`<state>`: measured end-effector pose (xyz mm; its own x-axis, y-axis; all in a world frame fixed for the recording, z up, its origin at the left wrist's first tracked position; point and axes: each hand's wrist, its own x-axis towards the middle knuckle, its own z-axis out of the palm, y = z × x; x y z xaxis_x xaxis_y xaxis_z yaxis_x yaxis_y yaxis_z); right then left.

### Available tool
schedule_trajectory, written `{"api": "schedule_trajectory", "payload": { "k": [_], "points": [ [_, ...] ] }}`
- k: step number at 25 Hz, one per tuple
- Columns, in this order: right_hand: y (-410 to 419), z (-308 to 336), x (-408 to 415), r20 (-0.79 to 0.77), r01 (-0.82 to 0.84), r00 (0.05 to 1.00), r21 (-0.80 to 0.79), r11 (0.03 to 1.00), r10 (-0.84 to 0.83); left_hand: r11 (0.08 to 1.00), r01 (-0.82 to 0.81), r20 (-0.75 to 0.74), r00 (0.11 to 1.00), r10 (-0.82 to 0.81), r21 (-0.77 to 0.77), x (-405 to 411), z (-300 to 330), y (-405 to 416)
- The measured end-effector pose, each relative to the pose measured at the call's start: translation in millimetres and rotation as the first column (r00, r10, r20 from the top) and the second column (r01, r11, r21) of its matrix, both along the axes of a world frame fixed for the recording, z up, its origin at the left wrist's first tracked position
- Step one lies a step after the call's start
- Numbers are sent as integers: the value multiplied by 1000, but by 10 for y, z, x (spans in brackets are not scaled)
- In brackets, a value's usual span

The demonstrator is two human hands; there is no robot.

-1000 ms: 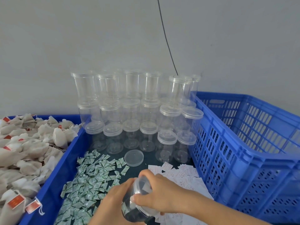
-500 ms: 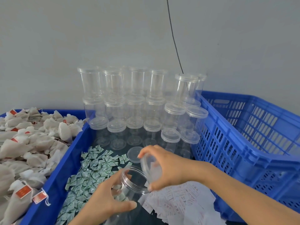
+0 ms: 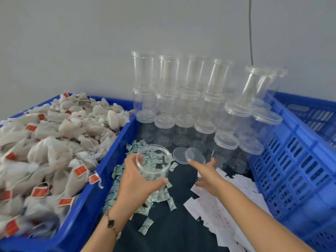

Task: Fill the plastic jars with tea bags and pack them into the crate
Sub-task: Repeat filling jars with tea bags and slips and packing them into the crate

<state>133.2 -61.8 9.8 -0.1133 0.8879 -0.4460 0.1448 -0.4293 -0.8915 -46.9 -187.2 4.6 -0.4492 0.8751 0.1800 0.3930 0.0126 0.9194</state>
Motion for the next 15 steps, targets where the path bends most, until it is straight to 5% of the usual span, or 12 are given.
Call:
{"api": "schedule_trajectory", "payload": {
  "k": [3, 5, 7, 9, 11, 15],
  "points": [
    [-79, 152, -310, 210, -9, 976, 307, 952, -59, 994, -106, 47, 993, 105, 10, -28, 4, -32],
    [-151, 525, -612, 290, -194, 957, 594, 780, 17, 989, -146, 78, 986, 146, -10, -45, -15, -50],
    [-286, 903, -1001, 428, -472, 878, 703, 532, 214, 981, -184, 81, 979, 189, -61, -75, -50, -82],
    [-457, 1093, -1362, 626, -707, 706, 643, 294, 331, 977, -190, 55, 979, 195, -93, -105, -96, -156],
    [-642, 1139, -1630, 747, -835, 543, 528, 154, 384, 981, -161, 57, 984, 168, -110, -144, -160, -232],
    [-963, 900, -1889, 806, -934, 353, 336, 124, 476, 985, -160, 18, 987, 161, -69, -165, -225, -315]
  ]
}}
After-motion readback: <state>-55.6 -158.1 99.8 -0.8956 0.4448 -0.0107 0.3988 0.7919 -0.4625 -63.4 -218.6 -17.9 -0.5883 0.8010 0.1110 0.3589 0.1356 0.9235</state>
